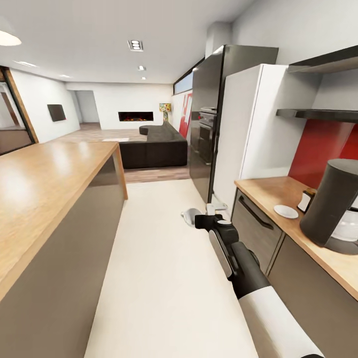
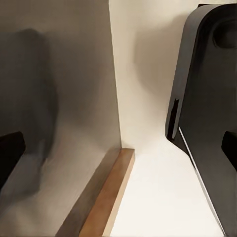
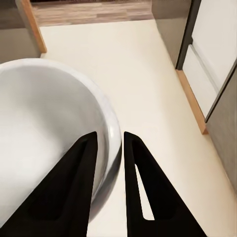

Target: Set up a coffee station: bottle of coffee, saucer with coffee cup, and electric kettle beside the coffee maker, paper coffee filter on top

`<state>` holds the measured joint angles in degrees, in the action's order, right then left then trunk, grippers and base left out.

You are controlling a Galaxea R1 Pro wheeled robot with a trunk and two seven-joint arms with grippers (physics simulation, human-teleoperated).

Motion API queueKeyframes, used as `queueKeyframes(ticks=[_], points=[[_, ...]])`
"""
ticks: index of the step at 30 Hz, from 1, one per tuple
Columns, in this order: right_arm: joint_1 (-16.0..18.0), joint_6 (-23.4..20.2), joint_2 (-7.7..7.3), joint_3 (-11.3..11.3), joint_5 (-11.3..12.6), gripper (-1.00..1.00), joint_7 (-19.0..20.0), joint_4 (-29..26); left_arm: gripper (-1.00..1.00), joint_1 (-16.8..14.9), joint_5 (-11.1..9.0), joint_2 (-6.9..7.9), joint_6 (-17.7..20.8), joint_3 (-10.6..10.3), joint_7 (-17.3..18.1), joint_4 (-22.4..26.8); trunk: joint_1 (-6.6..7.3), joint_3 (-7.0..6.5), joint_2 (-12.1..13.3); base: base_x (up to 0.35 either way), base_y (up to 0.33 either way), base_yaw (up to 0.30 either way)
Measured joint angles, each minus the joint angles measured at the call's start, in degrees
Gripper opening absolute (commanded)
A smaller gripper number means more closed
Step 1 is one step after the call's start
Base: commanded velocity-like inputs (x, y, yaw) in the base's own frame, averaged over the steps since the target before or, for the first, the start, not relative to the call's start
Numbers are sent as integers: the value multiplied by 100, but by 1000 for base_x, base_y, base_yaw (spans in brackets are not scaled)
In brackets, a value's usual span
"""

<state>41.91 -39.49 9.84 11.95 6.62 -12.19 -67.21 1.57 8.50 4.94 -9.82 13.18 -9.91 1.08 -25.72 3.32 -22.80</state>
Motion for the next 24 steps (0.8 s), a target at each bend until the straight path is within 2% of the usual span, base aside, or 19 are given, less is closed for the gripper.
queueKeyframes(ticks=[8,12,14,18,22,24], points=[[0,0,2,0,2,-100,0,-6,100,-10,-13,3,-8,-5,1,88,0,0,-1,244,-239,0],[-1,0,1,0,2,-100,0,-5,100,-18,-12,42,-10,-6,-1,698,-2,0,0,131,-131,0],[1,0,1,0,3,-100,0,0,100,-43,7,58,-8,-19,4,1184,-1,-1,-1,139,-89,0],[-2,0,2,0,2,-100,0,10,100,-204,21,164,5,-39,156,1391,0,-1,1,255,-123,0],[-1,0,1,1,3,-100,3,17,100,-530,-5,496,16,-28,1358,1418,0,-2,1,287,-130,0],[-1,0,1,0,2,-100,2,24,100,-628,-17,626,30,-14,1764,1421,0,-2,1,292,-134,0]])
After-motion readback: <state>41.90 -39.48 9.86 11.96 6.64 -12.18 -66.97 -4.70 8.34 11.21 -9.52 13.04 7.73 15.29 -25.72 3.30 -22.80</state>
